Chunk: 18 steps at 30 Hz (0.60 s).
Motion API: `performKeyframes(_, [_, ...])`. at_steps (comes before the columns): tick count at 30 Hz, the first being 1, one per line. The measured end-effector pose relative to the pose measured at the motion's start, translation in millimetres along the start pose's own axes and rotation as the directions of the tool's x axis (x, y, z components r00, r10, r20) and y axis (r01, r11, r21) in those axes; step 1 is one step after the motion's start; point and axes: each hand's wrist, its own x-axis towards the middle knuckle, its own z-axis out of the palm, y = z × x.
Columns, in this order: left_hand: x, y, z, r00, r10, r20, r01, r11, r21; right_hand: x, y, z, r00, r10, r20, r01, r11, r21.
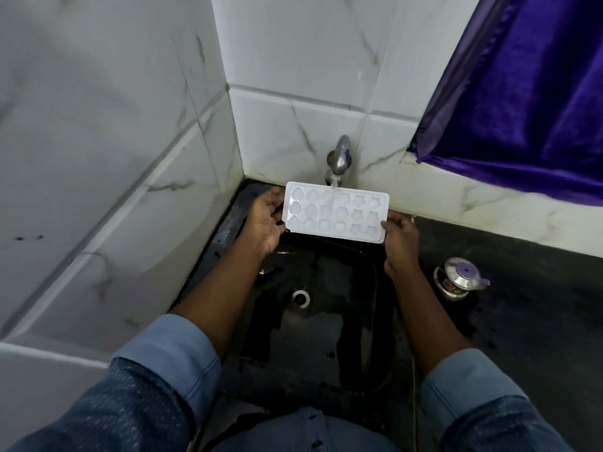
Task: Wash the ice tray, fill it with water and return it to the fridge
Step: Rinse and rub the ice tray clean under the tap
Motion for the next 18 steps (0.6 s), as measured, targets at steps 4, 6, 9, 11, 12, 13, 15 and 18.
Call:
performKeyframes(4, [-5, 17, -23, 0.997, 0.032, -0.064, -0.034, 0.999, -0.027, -2, -6, 29, 0.983, 0.013, 0.182, -0.011, 1.000, -0.014])
performKeyframes(6, [-7, 24, -33, 0.995, 0.052, -0.086, -0.057, 0.997, -0.052, -3, -10, 42, 0.972, 0.007, 0.236, -0.001, 1.000, -0.028])
performKeyframes(9, [-8, 29, -41, 0.990, 0.096, -0.104, -0.102, 0.993, -0.052, -6, -17, 55, 0.961, -0.007, 0.277, 0.019, 0.999, -0.039])
performKeyframes(11, [-9, 31, -42, 0.989, 0.098, -0.114, -0.105, 0.993, -0.057, -7, -21, 61, 0.956, -0.019, 0.292, 0.029, 0.999, -0.031])
performKeyframes(12, [-10, 32, -42, 0.989, 0.094, -0.116, -0.102, 0.993, -0.066, -6, -23, 61, 0.955, -0.025, 0.295, 0.036, 0.999, -0.031])
performKeyframes(13, [-11, 32, -41, 0.989, 0.090, -0.116, -0.099, 0.992, -0.077, -6, -25, 61, 0.955, -0.029, 0.295, 0.041, 0.999, -0.034])
performKeyframes(15, [-10, 31, -39, 0.990, 0.081, -0.112, -0.091, 0.992, -0.086, -4, -27, 58, 0.960, -0.028, 0.280, 0.042, 0.998, -0.047])
performKeyframes(18, [-9, 27, -30, 0.994, 0.066, -0.090, -0.072, 0.995, -0.069, -2, -28, 47, 0.974, -0.013, 0.226, 0.026, 0.998, -0.053])
